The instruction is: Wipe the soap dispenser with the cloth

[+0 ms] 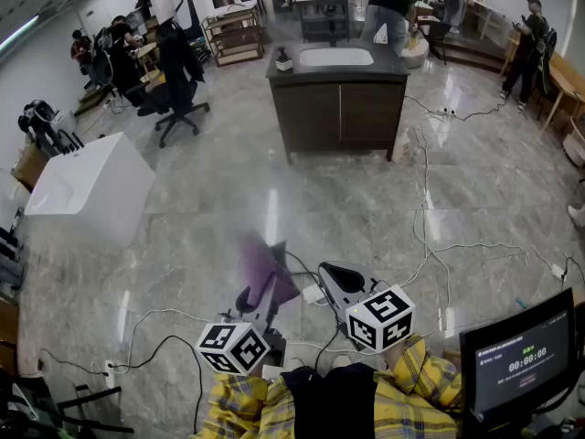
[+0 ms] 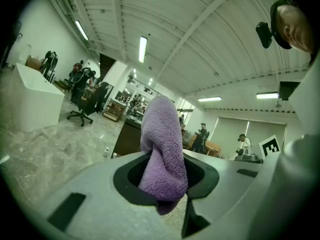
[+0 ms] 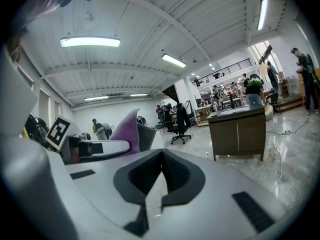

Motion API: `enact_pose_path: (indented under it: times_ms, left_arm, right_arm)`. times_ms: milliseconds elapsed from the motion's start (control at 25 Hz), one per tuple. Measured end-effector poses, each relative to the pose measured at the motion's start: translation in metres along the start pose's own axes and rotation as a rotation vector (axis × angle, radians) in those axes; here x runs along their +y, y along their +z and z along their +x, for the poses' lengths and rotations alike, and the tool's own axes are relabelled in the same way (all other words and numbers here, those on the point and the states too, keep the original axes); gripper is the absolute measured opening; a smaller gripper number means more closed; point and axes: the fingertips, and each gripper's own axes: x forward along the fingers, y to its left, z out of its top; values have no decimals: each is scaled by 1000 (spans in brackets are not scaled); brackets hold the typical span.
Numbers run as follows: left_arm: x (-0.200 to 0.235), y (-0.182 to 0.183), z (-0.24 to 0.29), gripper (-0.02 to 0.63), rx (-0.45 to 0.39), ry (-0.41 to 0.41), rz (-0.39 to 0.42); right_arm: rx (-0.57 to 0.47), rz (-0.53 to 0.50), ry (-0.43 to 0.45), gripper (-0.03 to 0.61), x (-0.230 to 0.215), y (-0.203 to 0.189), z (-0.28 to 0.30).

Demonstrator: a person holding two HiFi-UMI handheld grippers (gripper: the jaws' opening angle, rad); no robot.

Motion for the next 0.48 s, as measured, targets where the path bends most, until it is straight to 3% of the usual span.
enact_pose_path:
  times_ms: [200,480]
  left_arm:
    - [-12,-4,18,87,-8,4,54]
    - [-24,-10,24,87,-12,21,72]
  right_arm:
    - [-7,-23,1,6,-17,1,-8]
    - [-27,-22,-2,6,-29,5,-15]
